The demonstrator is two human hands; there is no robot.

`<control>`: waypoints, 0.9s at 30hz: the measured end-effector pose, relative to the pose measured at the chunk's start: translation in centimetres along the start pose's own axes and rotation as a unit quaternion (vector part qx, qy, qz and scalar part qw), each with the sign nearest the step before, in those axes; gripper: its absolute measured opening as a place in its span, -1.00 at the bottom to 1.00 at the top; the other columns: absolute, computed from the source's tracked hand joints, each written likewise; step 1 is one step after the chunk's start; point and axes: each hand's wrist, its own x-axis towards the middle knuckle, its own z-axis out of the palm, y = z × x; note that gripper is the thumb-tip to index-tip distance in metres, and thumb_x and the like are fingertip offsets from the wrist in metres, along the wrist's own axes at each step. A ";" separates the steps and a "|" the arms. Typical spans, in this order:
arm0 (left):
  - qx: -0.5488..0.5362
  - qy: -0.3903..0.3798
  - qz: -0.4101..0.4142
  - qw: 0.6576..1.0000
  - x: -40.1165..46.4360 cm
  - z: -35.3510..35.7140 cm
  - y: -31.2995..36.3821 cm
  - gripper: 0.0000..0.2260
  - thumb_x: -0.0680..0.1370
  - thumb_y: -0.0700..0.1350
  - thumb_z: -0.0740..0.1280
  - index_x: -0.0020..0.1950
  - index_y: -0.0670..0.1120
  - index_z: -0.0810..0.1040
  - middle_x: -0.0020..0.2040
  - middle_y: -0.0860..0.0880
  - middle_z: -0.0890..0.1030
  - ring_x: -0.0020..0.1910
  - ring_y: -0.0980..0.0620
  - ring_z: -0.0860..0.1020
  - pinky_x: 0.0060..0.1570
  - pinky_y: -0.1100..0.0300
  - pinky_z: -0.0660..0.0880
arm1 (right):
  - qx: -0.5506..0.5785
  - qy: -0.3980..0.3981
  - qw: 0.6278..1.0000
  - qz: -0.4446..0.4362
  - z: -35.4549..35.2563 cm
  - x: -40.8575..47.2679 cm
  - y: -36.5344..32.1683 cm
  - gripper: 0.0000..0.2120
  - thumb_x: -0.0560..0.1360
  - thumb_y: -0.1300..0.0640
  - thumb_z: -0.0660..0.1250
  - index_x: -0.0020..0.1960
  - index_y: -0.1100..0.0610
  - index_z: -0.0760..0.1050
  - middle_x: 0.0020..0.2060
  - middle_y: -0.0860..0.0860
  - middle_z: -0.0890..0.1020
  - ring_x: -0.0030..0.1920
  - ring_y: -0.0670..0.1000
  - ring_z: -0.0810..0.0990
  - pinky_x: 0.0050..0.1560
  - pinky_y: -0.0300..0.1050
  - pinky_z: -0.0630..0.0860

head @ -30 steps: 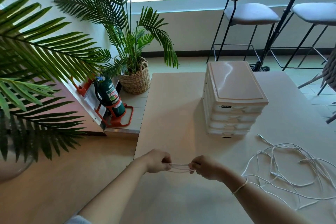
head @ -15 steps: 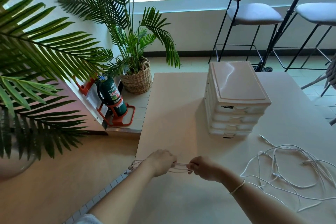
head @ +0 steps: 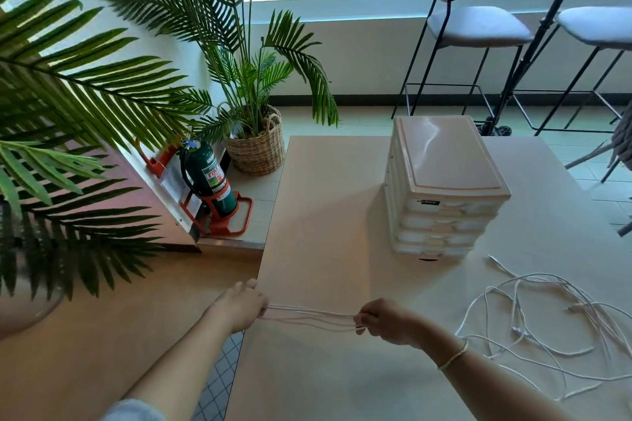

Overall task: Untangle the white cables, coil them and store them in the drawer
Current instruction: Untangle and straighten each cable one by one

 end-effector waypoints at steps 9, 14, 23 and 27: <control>-0.029 0.034 -0.065 0.997 -0.1 0.4 -1.5 -0.65 0.59 -0.30 0.00 0.29 -0.09 0.40 0.25 -0.07 0.46 0.26 -0.05 0.34 0.17 0.08 0.34 | -0.020 -0.017 1.000 -0.005 0.1 -0.5 -0.1 -0.68 0.58 0.13 0.17 -0.33 -0.06 0.46 -0.44 -0.07 0.39 -0.43 -0.14 0.31 -0.53 -0.40 0.20; -0.094 0.042 -0.106 0.989 -0.2 0.7 -1.4 -0.69 0.59 -0.29 0.03 0.23 -0.08 0.43 0.18 -0.07 0.45 0.19 -0.07 0.38 0.04 0.08 0.40 | -0.032 -0.019 0.999 -0.012 0.1 -0.5 -0.2 -0.67 0.58 0.13 0.16 -0.34 -0.05 0.44 -0.44 -0.07 0.39 -0.45 -0.16 0.30 -0.55 -0.44 0.18; -0.190 0.122 -0.164 0.960 -0.7 1.7 -1.8 -0.78 0.56 -0.02 0.08 -0.06 -0.03 0.50 0.03 -0.10 0.57 -0.03 -0.11 0.49 -0.09 0.08 0.40 | -0.045 -0.014 0.999 -0.014 0.1 -0.5 -0.2 -0.67 0.58 0.12 0.16 -0.34 -0.07 0.45 -0.45 -0.08 0.39 -0.45 -0.17 0.32 -0.50 -0.40 0.21; -0.249 0.098 -0.193 0.944 -0.2 1.3 -1.3 -0.70 0.62 -0.10 0.08 0.24 -0.14 0.48 0.30 -0.15 0.42 0.29 -0.19 0.39 0.26 -0.02 0.30 | -0.058 -0.020 0.998 -0.014 0.3 -0.3 -0.3 -0.67 0.58 0.11 0.16 -0.34 -0.08 0.45 -0.44 -0.09 0.40 -0.42 -0.15 0.33 -0.42 -0.32 0.23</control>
